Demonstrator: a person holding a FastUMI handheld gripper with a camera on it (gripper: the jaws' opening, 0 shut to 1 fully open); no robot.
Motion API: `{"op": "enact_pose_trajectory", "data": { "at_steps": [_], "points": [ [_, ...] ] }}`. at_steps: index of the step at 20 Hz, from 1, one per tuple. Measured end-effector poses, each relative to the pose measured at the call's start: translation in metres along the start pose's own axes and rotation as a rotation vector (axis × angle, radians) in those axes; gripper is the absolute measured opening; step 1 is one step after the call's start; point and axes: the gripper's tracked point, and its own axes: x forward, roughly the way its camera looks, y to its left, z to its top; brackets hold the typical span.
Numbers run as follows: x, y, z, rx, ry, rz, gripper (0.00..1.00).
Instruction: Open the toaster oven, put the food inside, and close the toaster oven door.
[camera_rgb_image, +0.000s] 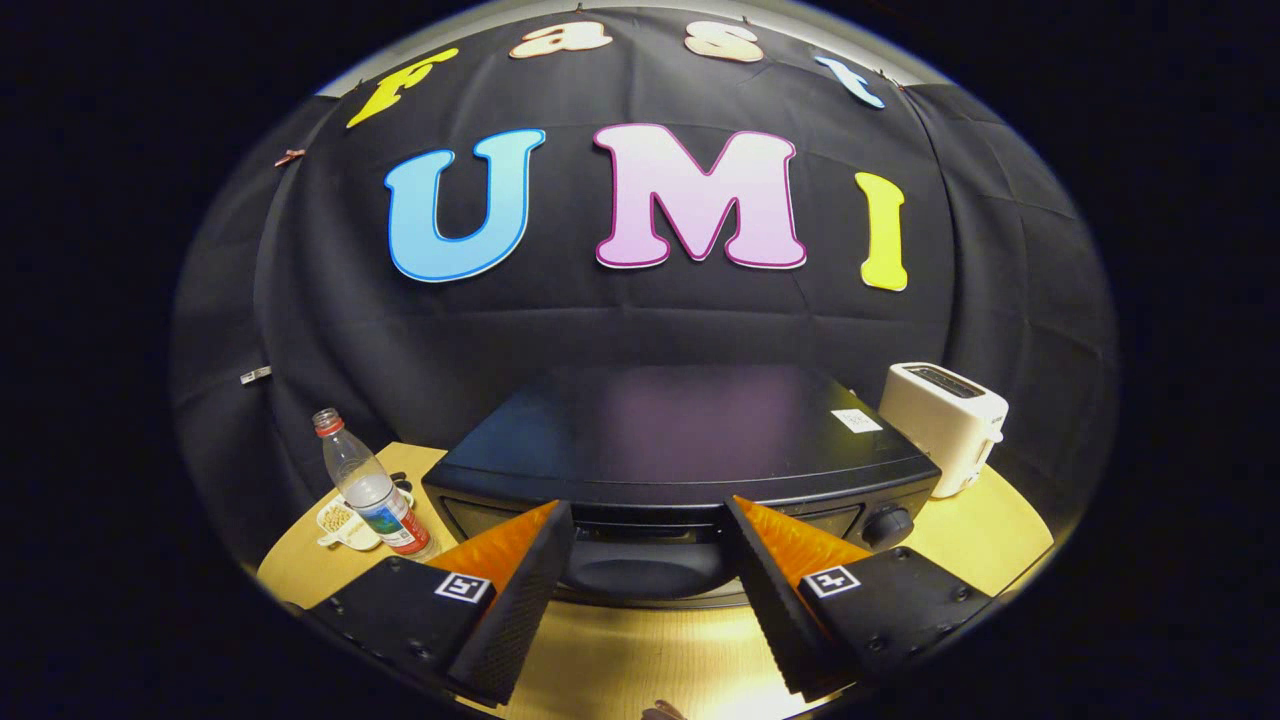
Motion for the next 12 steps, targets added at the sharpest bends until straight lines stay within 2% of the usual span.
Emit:
{"op": "enact_pose_trajectory", "data": {
  "at_steps": [8,12],
  "points": [
    [-0.053,0.0,-0.049,-0.001,0.137,0.001,0.97],
    [-0.074,-0.004,-0.086,-0.007,0.261,0.007,0.97]
  ]
}}
